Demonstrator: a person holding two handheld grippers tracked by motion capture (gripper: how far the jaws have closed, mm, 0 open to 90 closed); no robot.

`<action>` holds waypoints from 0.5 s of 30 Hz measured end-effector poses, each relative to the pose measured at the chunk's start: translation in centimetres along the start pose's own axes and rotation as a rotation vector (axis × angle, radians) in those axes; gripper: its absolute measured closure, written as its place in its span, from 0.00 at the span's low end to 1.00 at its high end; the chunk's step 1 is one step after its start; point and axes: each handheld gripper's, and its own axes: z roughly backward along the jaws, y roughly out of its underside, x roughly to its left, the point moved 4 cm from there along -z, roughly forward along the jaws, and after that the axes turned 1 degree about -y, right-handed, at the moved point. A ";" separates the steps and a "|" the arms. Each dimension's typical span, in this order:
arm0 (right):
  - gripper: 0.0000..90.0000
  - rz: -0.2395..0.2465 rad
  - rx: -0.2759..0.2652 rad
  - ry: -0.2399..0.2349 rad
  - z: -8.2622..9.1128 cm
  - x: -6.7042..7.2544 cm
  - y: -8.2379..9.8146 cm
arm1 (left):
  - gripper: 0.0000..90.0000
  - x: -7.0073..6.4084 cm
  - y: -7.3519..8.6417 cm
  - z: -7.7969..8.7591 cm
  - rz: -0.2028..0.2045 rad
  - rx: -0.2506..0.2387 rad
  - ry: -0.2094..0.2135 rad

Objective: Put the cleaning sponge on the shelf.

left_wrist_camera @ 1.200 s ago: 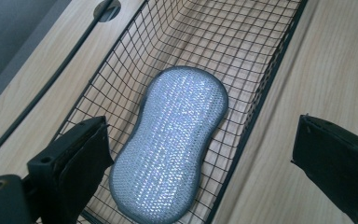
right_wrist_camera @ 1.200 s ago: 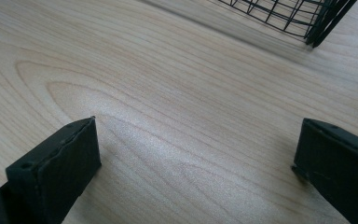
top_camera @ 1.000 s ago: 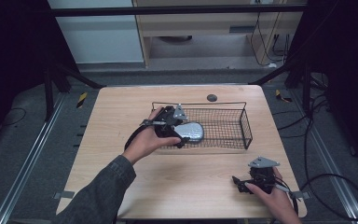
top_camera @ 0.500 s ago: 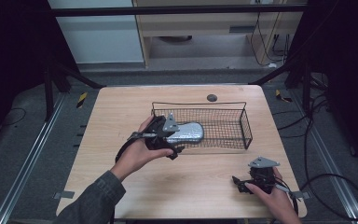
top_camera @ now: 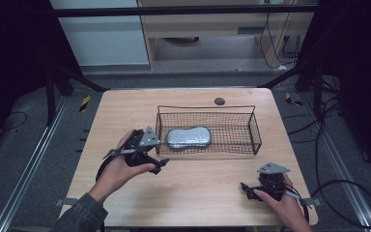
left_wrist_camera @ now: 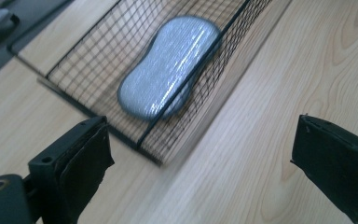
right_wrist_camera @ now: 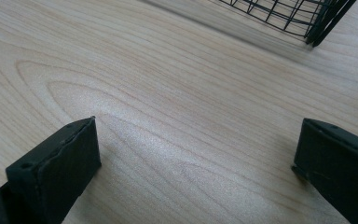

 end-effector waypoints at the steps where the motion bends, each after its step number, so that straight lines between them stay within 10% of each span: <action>1: 0.00 0.001 0.000 0.000 0.0 0.0 0.0 | 0.04 0.2 0.6 0.0 0.005 0.012 -0.007; 15: 0.00 0.000 0.000 0.000 0.0 0.0 0.0 | 0.04 3.7 6.8 -0.8 0.153 0.076 -0.037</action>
